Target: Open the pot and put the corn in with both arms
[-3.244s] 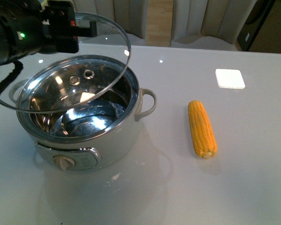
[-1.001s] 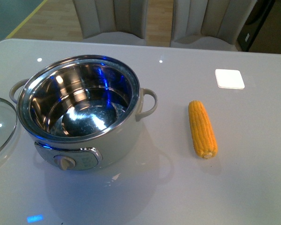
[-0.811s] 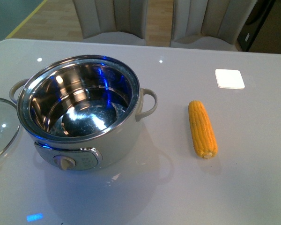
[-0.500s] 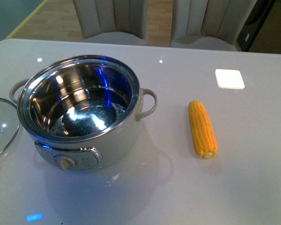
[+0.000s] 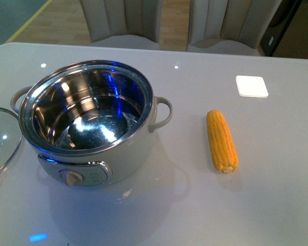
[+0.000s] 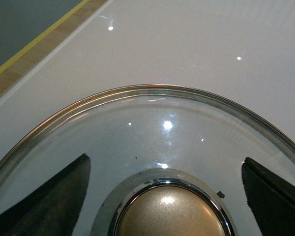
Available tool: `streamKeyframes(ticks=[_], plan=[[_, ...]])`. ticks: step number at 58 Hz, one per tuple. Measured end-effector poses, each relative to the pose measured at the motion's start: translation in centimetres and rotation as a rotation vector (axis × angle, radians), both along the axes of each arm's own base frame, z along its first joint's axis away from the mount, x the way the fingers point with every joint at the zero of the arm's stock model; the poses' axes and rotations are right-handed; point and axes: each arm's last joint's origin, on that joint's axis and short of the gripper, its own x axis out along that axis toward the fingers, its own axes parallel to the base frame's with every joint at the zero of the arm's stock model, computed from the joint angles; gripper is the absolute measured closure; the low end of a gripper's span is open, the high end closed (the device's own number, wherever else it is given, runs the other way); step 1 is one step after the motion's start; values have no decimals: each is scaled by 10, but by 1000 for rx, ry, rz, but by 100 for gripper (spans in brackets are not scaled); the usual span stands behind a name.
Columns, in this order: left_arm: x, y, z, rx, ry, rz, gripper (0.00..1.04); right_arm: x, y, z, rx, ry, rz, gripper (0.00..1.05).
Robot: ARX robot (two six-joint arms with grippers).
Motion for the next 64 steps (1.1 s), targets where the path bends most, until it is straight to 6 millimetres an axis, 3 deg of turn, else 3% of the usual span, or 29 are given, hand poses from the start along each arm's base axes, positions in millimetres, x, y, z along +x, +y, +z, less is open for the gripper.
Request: streamKeyframes(ticks=[12,22,34,45,64], plan=[[2,4,23,9,-40,11,7,0,0,0,0,0,0,9],[4,10,66,39,-131,5,7,0,0,0,0,0,0,9],[-12,2,121,44,-219,-21,7,0,0,0,0,0,0,9],[-35,-22,178,37,-312,-71,7,0,0,0,0,0,0,9],[-76,-71,245,74,-458,-169,7,0,0,0,0,0,0,9]])
